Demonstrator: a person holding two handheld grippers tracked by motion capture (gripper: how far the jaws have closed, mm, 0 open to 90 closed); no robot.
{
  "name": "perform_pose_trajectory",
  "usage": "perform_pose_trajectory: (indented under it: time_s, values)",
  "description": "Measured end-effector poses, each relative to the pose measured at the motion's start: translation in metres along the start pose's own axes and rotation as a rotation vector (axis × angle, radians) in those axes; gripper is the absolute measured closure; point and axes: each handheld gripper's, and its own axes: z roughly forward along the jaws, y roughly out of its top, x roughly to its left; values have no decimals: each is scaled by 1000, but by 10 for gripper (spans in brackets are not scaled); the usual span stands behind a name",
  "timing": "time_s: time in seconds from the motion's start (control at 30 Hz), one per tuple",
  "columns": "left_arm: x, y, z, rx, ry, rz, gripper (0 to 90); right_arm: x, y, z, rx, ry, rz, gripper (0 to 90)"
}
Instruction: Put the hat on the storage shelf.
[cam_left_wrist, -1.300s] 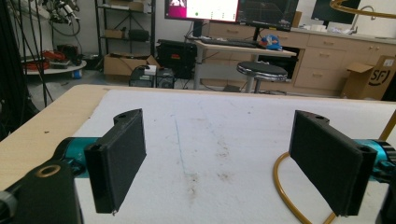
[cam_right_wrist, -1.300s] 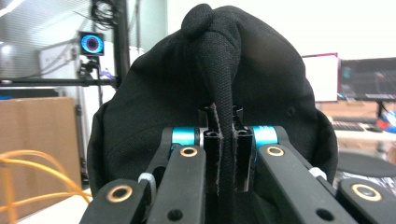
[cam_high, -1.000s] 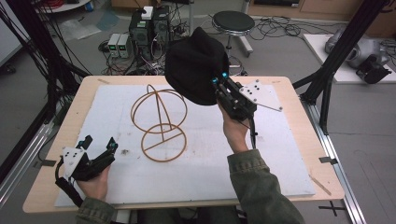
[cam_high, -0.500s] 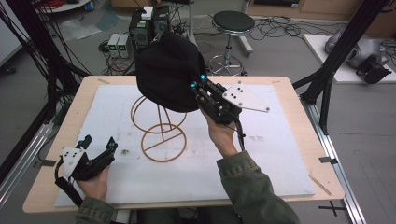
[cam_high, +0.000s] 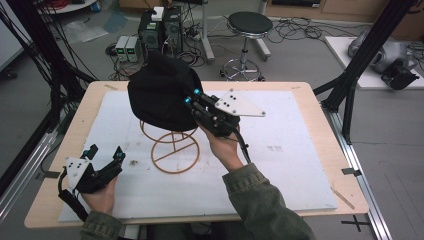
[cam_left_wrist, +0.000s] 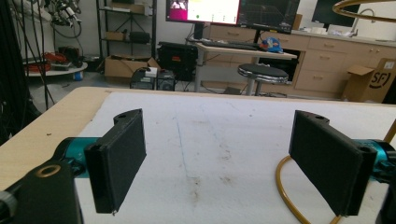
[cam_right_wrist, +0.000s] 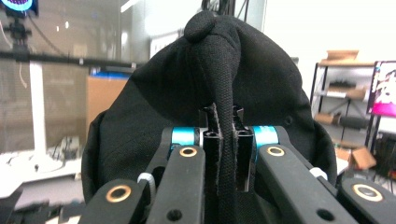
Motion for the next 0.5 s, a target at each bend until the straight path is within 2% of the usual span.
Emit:
perform_pose_trajectory:
  time_s: [0.03,0.13,0.17,0.2,0.33,0.5]
  values:
    - [0,0,0,-2,1,-1,189,3,-5,5,56,7,-5,870]
    - [0,0,0,1,0,-1,189,5,-8,8,87,19,-7,869]
    - [0,0,0,0,-1,-1,189,7,-11,11,124,27,-18,868]
    - [0,0,0,0,-2,-1,189,8,-12,12,138,29,-15,865]
    - [0,0,0,0,-1,-2,189,7,-13,13,145,30,2,860]
    - [0,0,0,-1,-2,0,189,5,-15,11,158,17,40,785]
